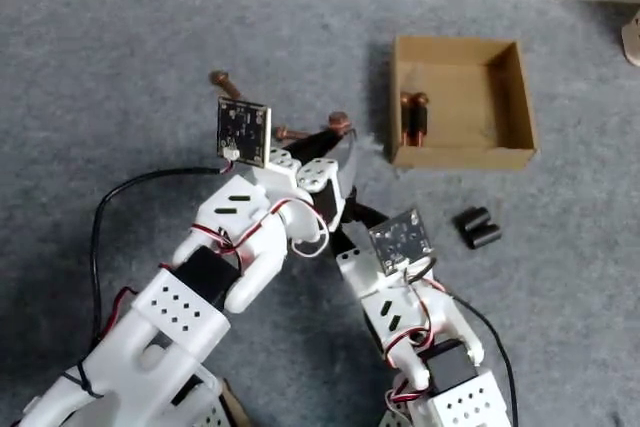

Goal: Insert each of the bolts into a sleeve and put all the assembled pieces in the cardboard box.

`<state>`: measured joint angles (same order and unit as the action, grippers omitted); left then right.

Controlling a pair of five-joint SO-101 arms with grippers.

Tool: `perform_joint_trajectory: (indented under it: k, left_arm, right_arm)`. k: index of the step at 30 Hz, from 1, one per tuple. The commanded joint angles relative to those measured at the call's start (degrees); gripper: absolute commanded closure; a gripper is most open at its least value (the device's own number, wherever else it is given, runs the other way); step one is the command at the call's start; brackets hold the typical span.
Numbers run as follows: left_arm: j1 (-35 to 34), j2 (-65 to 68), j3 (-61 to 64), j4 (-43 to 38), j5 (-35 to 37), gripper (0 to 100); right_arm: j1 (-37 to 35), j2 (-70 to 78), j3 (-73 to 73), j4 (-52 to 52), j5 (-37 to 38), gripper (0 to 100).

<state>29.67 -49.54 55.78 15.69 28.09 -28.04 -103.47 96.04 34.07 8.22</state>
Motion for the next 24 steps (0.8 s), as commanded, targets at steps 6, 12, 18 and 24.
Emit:
perform_joint_trajectory:
  k: [6,12,18,24]
  left_arm:
    - [-1.01,-2.07,2.86,-1.41,-0.53,99]
    - [-0.84,-2.07,4.18,0.79,-0.53,99]
    - [2.24,-2.07,7.25,3.69,-0.53,87]
    - [2.24,-2.59,4.18,16.26,-0.26,72]
  right_arm:
    - [-0.4,-1.01,6.46,0.04,-0.53,99.3]
    - [-0.4,-1.01,6.46,0.04,-0.53,99.3]
    - [-0.4,-1.01,6.46,0.13,-0.53,99.3]
    - [-0.13,-1.01,6.46,0.13,-0.53,99.3]
